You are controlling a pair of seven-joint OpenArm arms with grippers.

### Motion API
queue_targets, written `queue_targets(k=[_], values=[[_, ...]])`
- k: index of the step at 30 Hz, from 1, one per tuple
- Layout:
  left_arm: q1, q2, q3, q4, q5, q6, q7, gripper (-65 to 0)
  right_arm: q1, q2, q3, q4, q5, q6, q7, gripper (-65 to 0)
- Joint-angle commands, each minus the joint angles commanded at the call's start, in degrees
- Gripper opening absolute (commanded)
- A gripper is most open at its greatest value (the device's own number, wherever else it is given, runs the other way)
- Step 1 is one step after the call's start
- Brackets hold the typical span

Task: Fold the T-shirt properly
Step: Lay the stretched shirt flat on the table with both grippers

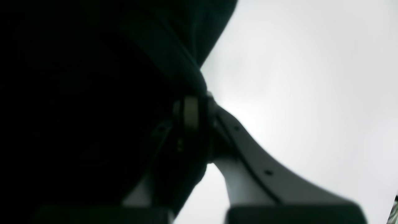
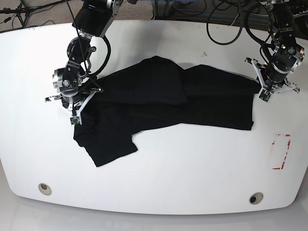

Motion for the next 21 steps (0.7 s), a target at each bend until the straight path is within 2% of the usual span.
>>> queue_targets(k=[8, 13, 19, 21], values=[[1.85, 0.00, -0.70, 0.00, 0.18, 0.00, -0.09, -65.0, -2.02, -0.26, 0.35, -0.09, 0.35, 0.00, 0.00, -65.0], [2.29, 0.00, -0.70, -0.09, 0.26, 0.00, 0.00, -65.0, -2.64, -1.05, 1.49, -0.09, 4.57, -0.09, -0.35, -65.0], [3.60, -0.09, -0.79, -0.09, 0.26, 0.00, 0.00, -65.0, -3.60, -1.23, 1.49, -0.26, 5.27, -0.09, -0.18, -65.0], [4.04, -0.09, -0.79, -0.09, 0.26, 0.00, 0.00, -62.4, -3.87, -1.32, 1.49, -0.26, 5.27, -0.09, -0.09, -65.0]])
